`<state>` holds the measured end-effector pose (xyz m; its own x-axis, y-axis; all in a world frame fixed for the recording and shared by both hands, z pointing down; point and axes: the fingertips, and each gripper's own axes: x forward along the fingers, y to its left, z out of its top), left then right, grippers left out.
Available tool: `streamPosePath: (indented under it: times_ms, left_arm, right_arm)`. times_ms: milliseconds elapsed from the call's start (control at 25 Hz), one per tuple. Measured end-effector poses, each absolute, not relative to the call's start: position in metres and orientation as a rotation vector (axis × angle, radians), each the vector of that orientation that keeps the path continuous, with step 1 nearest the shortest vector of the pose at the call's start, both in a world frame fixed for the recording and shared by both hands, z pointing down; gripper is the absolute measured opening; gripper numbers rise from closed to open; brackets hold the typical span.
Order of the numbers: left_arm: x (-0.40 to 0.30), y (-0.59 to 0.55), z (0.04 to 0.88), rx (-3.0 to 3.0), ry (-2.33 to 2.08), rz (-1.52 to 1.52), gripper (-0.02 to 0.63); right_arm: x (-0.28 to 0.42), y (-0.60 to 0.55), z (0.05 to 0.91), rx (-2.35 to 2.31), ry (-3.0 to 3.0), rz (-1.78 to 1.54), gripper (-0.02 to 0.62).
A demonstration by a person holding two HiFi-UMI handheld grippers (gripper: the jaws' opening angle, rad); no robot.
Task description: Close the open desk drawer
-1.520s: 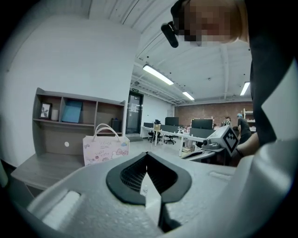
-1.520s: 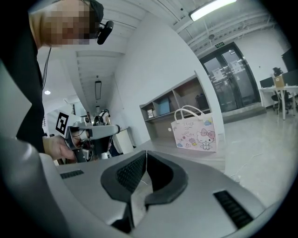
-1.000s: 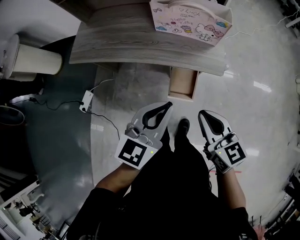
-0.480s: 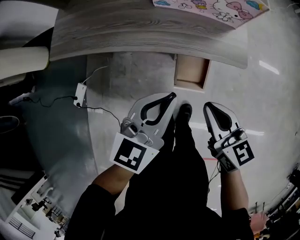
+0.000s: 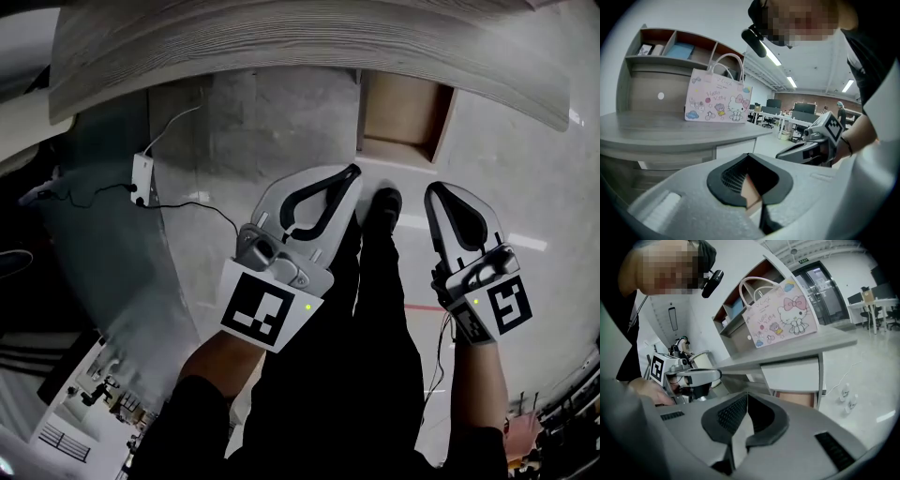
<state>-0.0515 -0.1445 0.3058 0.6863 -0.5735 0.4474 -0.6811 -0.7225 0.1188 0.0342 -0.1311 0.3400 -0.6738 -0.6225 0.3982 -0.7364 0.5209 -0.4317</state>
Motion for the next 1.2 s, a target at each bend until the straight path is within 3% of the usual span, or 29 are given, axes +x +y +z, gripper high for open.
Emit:
streamPosePath:
  times_ms: [480, 1200]
  left_arm:
    - [-0.057, -0.140, 0.450, 2.535, -0.950, 0.609, 0.008]
    - [-0.014, -0.086, 0.589, 2.474, -0.692, 0.804, 0.008]
  right_arm:
    - [0.025, -0.120, 0.482, 1.119, -2.467, 1.045, 0.015]
    - [0.036, -0.075, 0.609, 1.018, -2.295, 1.220, 0.025]
